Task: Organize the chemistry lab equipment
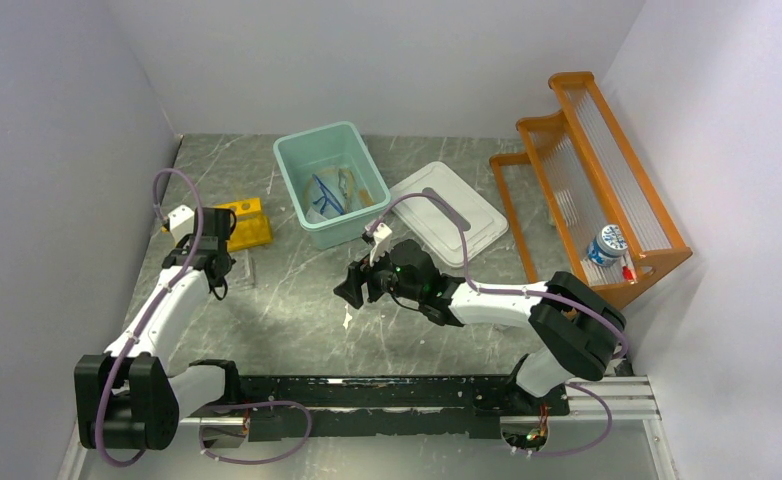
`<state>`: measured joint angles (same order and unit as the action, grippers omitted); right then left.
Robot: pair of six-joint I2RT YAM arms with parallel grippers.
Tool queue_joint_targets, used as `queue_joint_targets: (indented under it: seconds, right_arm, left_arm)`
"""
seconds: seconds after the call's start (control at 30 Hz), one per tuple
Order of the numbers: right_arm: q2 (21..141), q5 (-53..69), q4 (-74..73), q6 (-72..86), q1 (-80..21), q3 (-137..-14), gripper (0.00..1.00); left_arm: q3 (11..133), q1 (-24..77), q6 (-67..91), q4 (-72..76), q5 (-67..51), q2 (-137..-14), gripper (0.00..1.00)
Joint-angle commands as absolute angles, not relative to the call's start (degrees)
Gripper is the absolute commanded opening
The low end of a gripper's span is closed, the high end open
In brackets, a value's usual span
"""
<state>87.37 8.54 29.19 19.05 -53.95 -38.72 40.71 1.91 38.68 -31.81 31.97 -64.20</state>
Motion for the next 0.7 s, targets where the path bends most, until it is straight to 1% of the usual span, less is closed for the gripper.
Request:
queue_joint_targets:
  seconds: [0.0,0.5,0.67]
  right_arm:
    - [86.58,8.17,30.5,18.41,-53.59,-37.78,0.7]
    - [86.44,8.26,30.5,18.41,-53.53,-37.62,0.7]
    - [86.51,8.26,30.41,18.37,-53.45,-37.77,0.7]
  left_arm:
    - [39.52,1.41,40.59,-29.81,32.45,-64.32,0.18]
    - [36.61,1.41,42.71,-28.17,32.94,-64.44,0.17]
    - [36.93,1.38,42.81,-28.21,32.97,-64.15,0.24]
